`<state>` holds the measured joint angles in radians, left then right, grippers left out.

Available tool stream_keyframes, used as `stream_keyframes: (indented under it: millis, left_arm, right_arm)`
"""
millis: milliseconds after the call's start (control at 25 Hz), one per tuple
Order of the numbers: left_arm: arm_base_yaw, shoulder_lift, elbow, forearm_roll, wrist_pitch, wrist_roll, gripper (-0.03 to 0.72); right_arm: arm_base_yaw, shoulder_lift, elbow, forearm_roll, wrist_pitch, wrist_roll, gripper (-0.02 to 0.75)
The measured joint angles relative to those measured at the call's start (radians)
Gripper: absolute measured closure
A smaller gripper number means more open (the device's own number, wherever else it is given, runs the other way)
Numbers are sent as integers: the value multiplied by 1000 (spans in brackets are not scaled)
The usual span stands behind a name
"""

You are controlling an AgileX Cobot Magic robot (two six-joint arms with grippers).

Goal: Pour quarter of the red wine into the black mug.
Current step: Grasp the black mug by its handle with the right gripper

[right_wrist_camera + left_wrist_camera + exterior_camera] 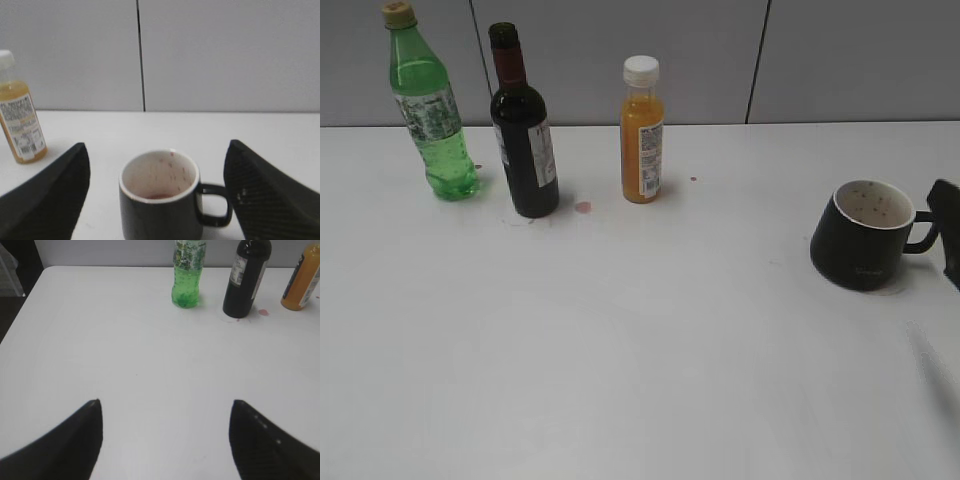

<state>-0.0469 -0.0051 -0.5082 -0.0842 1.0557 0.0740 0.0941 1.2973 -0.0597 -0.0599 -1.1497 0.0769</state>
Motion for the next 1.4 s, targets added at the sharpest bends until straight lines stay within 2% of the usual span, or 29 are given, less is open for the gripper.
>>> stream_keyframes:
  millis: [160,360,600,840,1000,1240,1400]
  left_arm:
    - [0,0,0,0,0,0,99]
    - [0,0,0,1,0,0,99]
    - [0,0,0,1,0,0,99]
    - [0,0,0,0,0,0,99]
    - [0,0,0,0,0,0,99]
    - [0,0,0,0,0,0,99]
    - [0,0,0,0,0,0,99]
  right_arm:
    - [0,121,47,13,-44,0,101]
    - [0,164,56,43,-49,-35,101]
    - [0,195,61,141,-57,-112,101]
    - [-12,358,58,200,-61,-159,101]
    - [-75,432,11,108,-61,-157,101]
    - [-328,480,-70,-205,-62,-125,101]
    - [-430,532,-131,-348,-62,-102,101]
